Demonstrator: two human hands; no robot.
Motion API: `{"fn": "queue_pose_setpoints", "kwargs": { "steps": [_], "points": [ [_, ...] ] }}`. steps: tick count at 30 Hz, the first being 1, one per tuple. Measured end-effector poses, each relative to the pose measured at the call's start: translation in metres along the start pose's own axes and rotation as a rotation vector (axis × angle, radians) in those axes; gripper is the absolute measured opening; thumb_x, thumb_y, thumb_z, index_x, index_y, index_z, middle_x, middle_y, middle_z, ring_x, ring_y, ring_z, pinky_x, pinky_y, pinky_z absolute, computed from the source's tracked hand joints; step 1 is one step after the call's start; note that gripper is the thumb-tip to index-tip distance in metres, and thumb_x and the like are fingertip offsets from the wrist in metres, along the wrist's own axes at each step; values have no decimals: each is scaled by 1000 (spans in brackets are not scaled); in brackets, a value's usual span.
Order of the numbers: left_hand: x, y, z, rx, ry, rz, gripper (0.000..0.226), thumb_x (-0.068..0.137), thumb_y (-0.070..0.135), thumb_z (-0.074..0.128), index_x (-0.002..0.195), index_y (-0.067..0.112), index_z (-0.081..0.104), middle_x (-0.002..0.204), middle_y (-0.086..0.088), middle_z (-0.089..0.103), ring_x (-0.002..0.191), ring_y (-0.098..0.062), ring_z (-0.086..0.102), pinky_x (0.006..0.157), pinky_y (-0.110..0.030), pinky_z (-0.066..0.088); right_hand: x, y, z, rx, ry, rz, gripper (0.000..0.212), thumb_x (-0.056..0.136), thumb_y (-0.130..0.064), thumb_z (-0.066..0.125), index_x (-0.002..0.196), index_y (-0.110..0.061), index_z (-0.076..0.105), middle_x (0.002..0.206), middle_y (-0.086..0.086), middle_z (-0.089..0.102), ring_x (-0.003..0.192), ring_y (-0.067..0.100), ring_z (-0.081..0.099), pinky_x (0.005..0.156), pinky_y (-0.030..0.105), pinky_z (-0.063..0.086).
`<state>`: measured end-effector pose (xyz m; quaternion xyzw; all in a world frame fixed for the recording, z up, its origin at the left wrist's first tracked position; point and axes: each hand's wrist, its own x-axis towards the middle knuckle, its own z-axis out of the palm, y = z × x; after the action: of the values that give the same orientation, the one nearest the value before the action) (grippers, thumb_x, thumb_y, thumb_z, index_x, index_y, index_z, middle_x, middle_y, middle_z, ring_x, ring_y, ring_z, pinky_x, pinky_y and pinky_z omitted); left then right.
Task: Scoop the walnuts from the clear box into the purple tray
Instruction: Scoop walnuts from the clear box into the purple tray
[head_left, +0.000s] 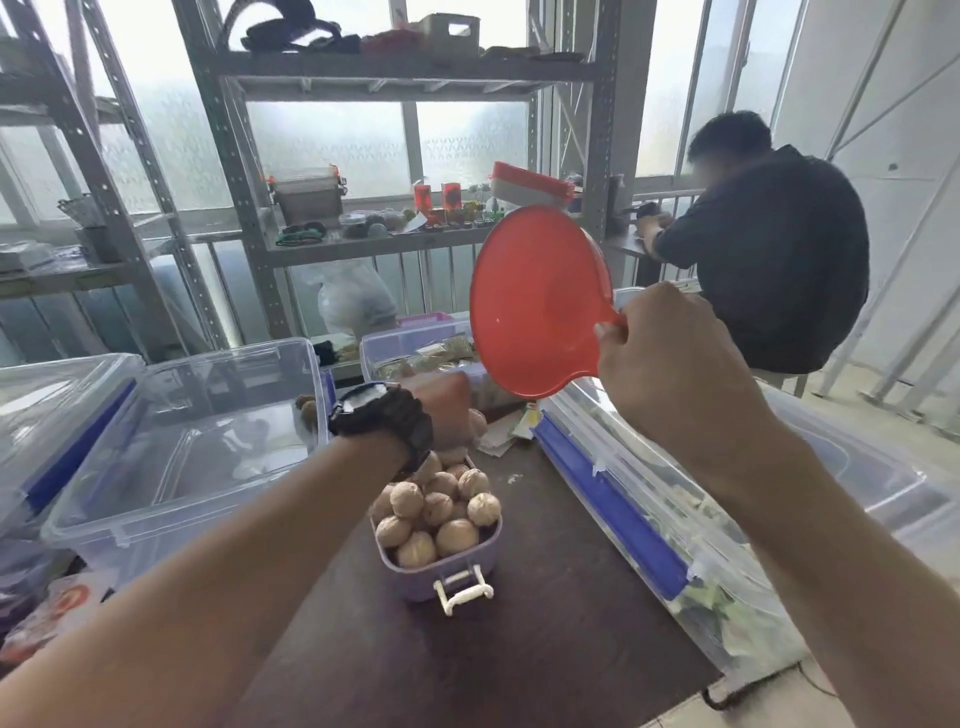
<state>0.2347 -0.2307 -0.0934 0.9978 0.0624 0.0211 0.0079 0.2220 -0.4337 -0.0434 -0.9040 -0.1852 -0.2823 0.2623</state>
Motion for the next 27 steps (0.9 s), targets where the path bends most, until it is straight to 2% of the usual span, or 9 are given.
{"fn": "queue_pose_setpoints", "kwargs": {
  "steps": [3,5,7,10,13,18,21,24,27],
  "points": [
    [-15,-20,-3,-85,-49,12,31,83,36,69,61,22,52,67,6,55,74,-17,52,73,-31,36,-1,0,-3,26,8,11,27,91,-24,53,70,-8,56,58,3,52,54,23,56,53,29,41],
    [-23,-28,-1,-185,-100,30,19,83,37,69,74,22,62,82,2,65,80,-18,58,74,-34,45,-4,-1,-3,35,12,2,25,90,-23,53,73,-7,59,61,5,55,56,25,58,57,33,46],
    [-29,-31,4,-227,-114,49,24,82,38,71,96,18,69,98,-1,68,90,-19,61,81,-34,49,-7,-2,-1,37,-6,-8,22,91,-23,52,78,-6,61,65,8,59,59,28,59,60,36,50],
    [-38,-27,16,-216,-84,84,33,81,36,69,113,27,67,113,4,62,108,-17,53,95,-36,41,-12,-6,4,33,-18,11,24,92,-22,52,73,-7,57,60,6,54,58,30,57,60,34,46],
    [-45,-20,25,-120,-84,106,34,80,35,65,114,33,64,113,4,56,113,-20,43,93,-40,27,-15,-9,8,22,-44,18,28,92,-23,51,75,-2,59,67,14,58,65,36,58,63,37,47],
    [-48,-21,26,-75,-89,94,44,78,36,67,120,33,59,119,1,52,115,-22,41,101,-42,27,-18,-13,8,30,-53,-4,31,92,-24,52,70,-3,59,65,15,59,64,38,59,62,38,49],
    [-50,-24,28,-84,-77,95,51,76,40,69,124,33,56,119,1,52,115,-21,41,99,-39,28,-16,-14,12,29,-61,4,32,92,-25,52,71,-2,61,65,15,60,63,37,59,62,38,49],
    [-55,-29,31,-139,-31,87,55,76,47,69,126,33,53,118,2,51,116,-21,40,100,-37,27,-12,-21,21,79,-52,24,34,92,-26,52,66,-5,59,59,10,57,57,31,58,56,32,43],
    [-68,-44,30,-224,64,67,55,81,51,62,131,33,48,130,2,48,125,-18,35,106,-40,26,-2,-43,42,189,-92,-2,35,91,-26,53,61,-9,58,53,5,56,51,21,58,45,25,35]
  ]
}}
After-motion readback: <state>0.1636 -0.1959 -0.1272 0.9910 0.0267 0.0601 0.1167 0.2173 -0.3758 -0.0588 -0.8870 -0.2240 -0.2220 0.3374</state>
